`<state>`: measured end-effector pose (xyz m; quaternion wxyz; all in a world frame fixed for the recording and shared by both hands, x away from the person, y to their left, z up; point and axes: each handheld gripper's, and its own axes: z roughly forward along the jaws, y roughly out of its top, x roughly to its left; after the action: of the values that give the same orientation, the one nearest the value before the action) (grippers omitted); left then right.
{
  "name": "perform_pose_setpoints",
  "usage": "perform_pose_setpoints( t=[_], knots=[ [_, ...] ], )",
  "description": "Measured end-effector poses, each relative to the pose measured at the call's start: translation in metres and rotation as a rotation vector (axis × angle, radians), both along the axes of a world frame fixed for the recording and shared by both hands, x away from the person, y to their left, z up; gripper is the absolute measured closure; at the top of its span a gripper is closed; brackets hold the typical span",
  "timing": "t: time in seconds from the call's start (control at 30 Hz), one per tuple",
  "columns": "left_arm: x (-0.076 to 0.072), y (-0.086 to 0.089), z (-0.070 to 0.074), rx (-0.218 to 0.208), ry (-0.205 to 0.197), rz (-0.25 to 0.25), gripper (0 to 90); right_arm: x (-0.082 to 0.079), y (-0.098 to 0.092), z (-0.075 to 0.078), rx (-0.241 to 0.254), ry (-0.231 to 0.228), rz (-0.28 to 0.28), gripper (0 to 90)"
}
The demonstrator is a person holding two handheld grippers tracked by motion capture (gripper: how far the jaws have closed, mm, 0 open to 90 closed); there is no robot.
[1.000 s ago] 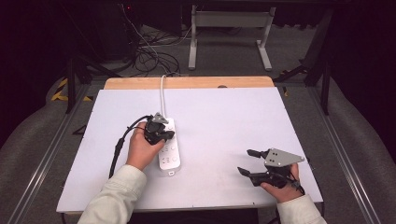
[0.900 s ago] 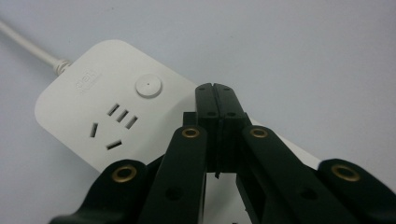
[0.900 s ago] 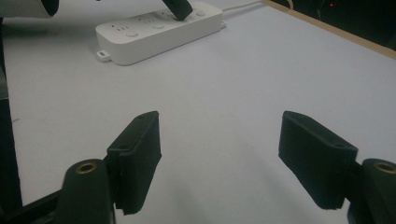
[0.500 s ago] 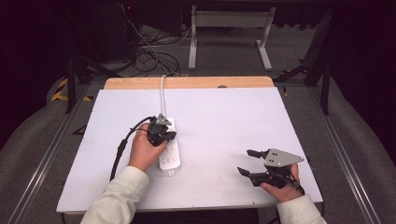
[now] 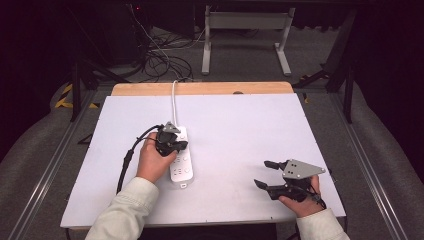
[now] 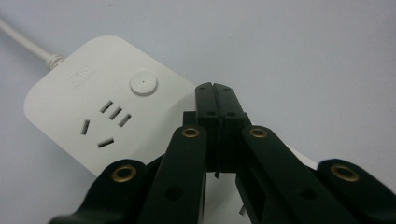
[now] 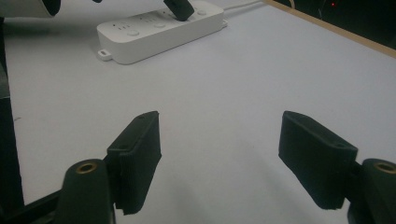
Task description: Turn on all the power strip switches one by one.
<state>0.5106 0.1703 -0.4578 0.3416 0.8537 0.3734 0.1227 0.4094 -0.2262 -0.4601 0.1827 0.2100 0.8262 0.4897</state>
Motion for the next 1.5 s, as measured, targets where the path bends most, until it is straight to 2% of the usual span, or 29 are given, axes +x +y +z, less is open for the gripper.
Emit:
perform_pose_setpoints(
  t=[0.03,0.07,0.1,0.13,0.17,0.23,0.43,0.53,0.73,0.83,1.0,1.23,1.33,1.37,1.5],
  knots=[
    [-0.002,-0.005,0.002,0.046,-0.017,-0.003,90.0,0.000,0.000,0.000,-0.001,0.000,0.001,30.1],
    [-0.007,-0.013,0.006,0.099,-0.054,-0.019,90.0,0.000,0.000,0.000,0.000,0.002,0.000,30.1],
    [-0.007,-0.013,0.006,0.099,-0.054,-0.019,90.0,0.001,-0.001,0.000,0.001,0.004,-0.002,30.1],
    [-0.009,-0.016,0.009,0.097,-0.103,-0.023,90.0,0.001,-0.001,0.000,0.001,0.006,-0.005,30.1],
    [-0.009,-0.016,0.009,0.097,-0.103,-0.023,90.0,0.001,-0.001,0.000,-0.001,0.007,-0.006,30.1],
    [-0.008,-0.016,0.013,0.068,-0.119,-0.017,90.0,0.001,-0.001,0.000,-0.001,0.006,-0.006,30.1],
    [-0.003,-0.011,0.020,0.018,-0.107,-0.003,90.0,0.002,-0.001,-0.001,0.000,0.007,-0.001,30.1],
    [0.001,-0.008,0.021,-0.004,-0.122,0.014,89.9,0.001,-0.002,0.000,0.003,0.006,-0.003,30.1],
    [0.009,0.000,0.021,-0.036,-0.116,0.047,89.9,0.001,-0.001,0.000,0.003,0.009,-0.002,30.1],
    [0.013,0.004,0.018,-0.032,-0.113,0.062,89.9,0.002,-0.001,-0.001,0.003,0.008,-0.001,30.1],
    [0.018,0.005,0.013,0.002,-0.128,0.068,89.9,0.002,-0.001,-0.001,0.004,0.009,-0.001,30.1],
    [0.024,0.005,0.005,-0.006,-0.115,0.069,89.9,0.002,-0.001,-0.001,0.003,0.008,0.000,30.1],
    [0.025,0.005,0.004,0.007,-0.121,0.072,89.9,0.002,-0.001,-0.001,0.002,0.009,0.001,30.1],
    [0.025,0.005,0.003,-0.004,-0.111,0.072,89.9,0.002,-0.001,-0.001,0.002,0.009,0.001,30.1],
    [0.026,0.005,0.001,0.006,-0.108,0.074,89.9,0.002,-0.001,-0.001,0.002,0.009,0.002,30.1]
  ],
)
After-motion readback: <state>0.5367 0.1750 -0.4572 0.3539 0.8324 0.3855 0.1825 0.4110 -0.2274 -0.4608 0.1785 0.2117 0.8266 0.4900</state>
